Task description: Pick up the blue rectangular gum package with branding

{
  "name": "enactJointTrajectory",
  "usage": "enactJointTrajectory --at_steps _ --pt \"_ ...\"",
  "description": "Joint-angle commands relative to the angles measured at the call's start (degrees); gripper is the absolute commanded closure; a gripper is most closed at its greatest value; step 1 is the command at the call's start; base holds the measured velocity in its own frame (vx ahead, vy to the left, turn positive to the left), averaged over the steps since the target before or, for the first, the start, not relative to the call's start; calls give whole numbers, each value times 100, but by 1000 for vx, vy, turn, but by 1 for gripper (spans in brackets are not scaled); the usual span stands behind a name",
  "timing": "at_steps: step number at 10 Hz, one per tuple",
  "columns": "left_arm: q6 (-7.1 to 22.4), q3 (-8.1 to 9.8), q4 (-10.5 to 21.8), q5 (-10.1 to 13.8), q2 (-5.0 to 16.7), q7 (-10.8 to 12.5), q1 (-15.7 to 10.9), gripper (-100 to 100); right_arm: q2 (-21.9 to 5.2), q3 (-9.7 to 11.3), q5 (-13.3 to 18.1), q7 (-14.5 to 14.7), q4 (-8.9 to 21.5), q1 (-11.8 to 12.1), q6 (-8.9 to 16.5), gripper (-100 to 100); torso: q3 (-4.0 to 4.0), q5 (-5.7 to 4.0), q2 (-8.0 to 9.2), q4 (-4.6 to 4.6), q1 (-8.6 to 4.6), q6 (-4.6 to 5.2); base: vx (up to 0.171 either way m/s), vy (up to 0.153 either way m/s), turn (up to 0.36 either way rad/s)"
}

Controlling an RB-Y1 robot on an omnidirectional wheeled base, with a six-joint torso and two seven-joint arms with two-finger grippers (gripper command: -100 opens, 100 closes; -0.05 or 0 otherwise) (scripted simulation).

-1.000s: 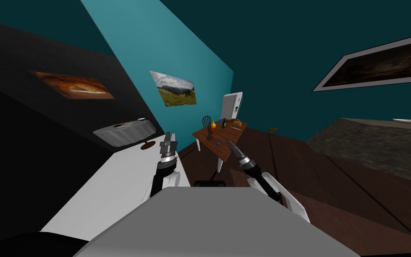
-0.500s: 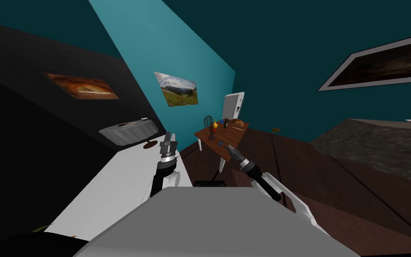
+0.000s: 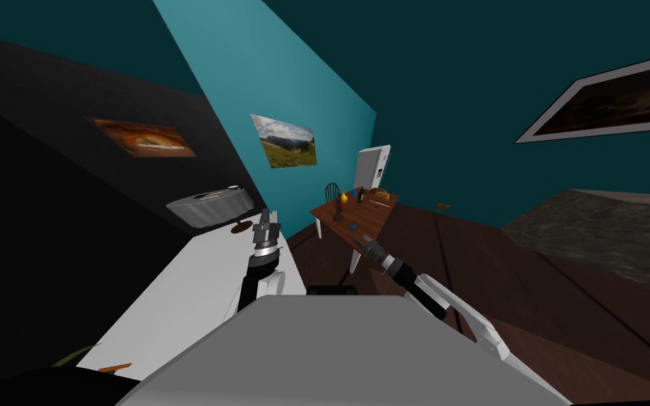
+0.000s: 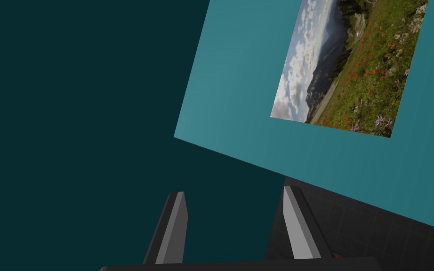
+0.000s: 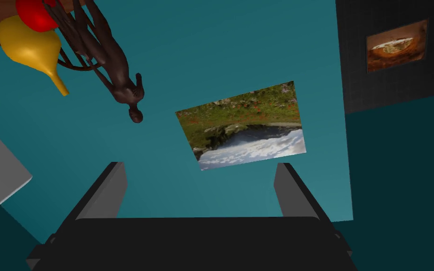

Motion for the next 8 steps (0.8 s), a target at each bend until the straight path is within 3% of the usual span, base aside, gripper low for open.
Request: enactJointTrajectory --at_steps 1,2,3,4,7,8 --pt "0 0 0 0 0 0 0 0 -286 139 198 286 187 -29 175 -100 0 0 0 0 0 0 41 88 89" --pt "0 0 0 0 0 0 0 0 -378 139 198 288 187 -29 175 -100 -4 1 -7 -2 7 -1 33 72 30" --pt "0 0 0 0 0 0 0 0 -585 264 373 538 381 -44 298 -100 -3 1 -5 -2 3 1 44 70 80" --pt "0 0 0 0 0 0 0 0 -658 264 373 561 381 -44 298 -100 -5 0 -9 -2 2 -1 35 60 36" --pt "0 0 0 0 0 0 0 0 -1167 532 715 1061 794 -76 552 -100 -6 0 -10 -2 -1 1 55 73 84" --pt "0 0 0 0 0 0 0 0 -1198 532 715 1126 794 -76 552 -100 -11 0 -18 -4 5 -1 57 65 42"
